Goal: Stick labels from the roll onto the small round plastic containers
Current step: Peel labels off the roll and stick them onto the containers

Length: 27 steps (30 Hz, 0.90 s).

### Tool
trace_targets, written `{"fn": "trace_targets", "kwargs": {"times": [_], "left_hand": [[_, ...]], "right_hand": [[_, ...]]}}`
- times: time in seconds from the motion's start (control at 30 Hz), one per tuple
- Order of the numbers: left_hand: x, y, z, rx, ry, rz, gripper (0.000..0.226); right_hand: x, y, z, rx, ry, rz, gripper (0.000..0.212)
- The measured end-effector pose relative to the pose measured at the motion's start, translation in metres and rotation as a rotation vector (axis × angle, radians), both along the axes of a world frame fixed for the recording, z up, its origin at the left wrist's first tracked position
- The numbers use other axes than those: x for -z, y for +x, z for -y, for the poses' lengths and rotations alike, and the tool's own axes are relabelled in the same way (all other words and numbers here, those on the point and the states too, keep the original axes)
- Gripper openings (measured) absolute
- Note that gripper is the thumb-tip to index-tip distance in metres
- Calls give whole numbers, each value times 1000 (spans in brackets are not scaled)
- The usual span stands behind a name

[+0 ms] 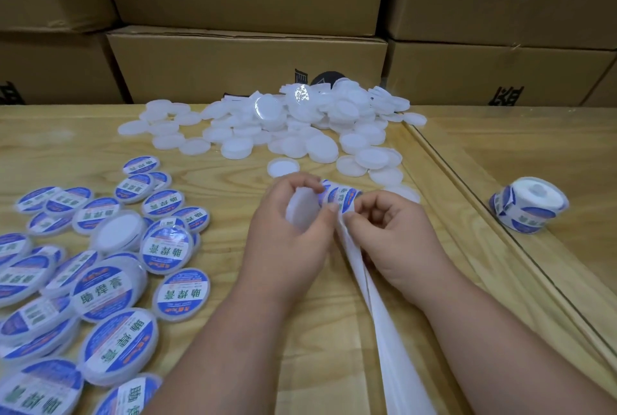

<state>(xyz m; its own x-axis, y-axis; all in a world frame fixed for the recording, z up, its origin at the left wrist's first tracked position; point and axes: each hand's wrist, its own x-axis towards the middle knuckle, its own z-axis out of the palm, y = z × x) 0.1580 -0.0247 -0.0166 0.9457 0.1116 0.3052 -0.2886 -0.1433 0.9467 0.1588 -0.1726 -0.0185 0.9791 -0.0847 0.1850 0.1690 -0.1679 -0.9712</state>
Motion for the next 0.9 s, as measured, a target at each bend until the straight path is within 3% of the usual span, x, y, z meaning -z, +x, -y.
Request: {"fn": "trace_targets", "kwargs": {"times": [0.23,0.43,0.5,0.7,0.8,0.9], "left_hand": [[2,0,0,104,80,-2,28],[4,1,2,8,92,8,30],[3,1,1,-46,92,14,27],[-2,9,-7,-314,-172,-82,20],[-3,10,-10,-303,-301,-144,26],[-2,8,-6,-216,-228,-127,23]], "right_hand": [[-2,5,2,-48,30,18,31],[-1,5,2,-94,9,9,7],[0,6,2,-73,-2,22,13],[1,8,5,-38,44,-9,29],[4,10,4,29,54,15,28],[8,10,0,29,27,77,26]]}}
